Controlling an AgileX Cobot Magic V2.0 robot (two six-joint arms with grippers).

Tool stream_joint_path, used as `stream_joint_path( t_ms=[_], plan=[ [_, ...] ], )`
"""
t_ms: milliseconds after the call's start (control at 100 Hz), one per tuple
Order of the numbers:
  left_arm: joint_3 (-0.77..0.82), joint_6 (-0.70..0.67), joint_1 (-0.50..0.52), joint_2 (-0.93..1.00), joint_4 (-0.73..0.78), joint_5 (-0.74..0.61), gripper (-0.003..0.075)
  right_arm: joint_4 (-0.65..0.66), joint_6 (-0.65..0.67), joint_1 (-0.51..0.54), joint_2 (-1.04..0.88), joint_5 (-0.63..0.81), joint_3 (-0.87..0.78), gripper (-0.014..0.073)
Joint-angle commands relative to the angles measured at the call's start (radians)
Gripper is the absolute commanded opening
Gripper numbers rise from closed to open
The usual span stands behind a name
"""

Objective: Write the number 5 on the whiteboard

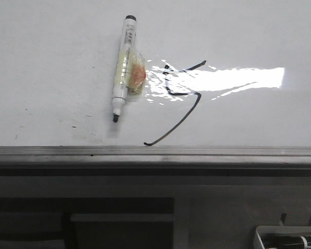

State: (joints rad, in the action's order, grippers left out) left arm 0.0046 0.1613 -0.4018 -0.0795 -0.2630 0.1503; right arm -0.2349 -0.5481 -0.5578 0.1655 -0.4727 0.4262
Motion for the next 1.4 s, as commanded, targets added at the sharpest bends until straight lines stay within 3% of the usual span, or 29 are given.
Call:
stream_joint_path(
  t_ms=[0, 160, 1240, 1320, 1390],
  plan=[
    [0.017, -0.033, 0.053, 0.037, -0.002, 0.071, -0.0020, -0.004, 0.000, 0.005, 0.010, 0.073, 0.024, -0.0049],
    [0.017, -0.048, 0.089, 0.071, -0.009, 0.137, -0.0020, -0.004, 0.000, 0.005, 0.010, 0.073, 0.024, -0.0049],
    [0.017, -0.048, 0.089, 0.106, -0.009, 0.136, -0.0020, -0.004, 0.000, 0.005, 0.010, 0.071, 0.017, -0.0049],
    [0.017, -0.048, 0.089, 0.106, -0.009, 0.136, -0.0020, 0.095, 0.008, 0.019, 0.010, 0.077, -0.006, -0.0049],
    [0.017, -0.048, 0.089, 0.106, -0.009, 0.136, -0.0020, 0.188, 0.185, 0.058, 0.010, 0.132, -0.058, -0.0049]
  ],
)
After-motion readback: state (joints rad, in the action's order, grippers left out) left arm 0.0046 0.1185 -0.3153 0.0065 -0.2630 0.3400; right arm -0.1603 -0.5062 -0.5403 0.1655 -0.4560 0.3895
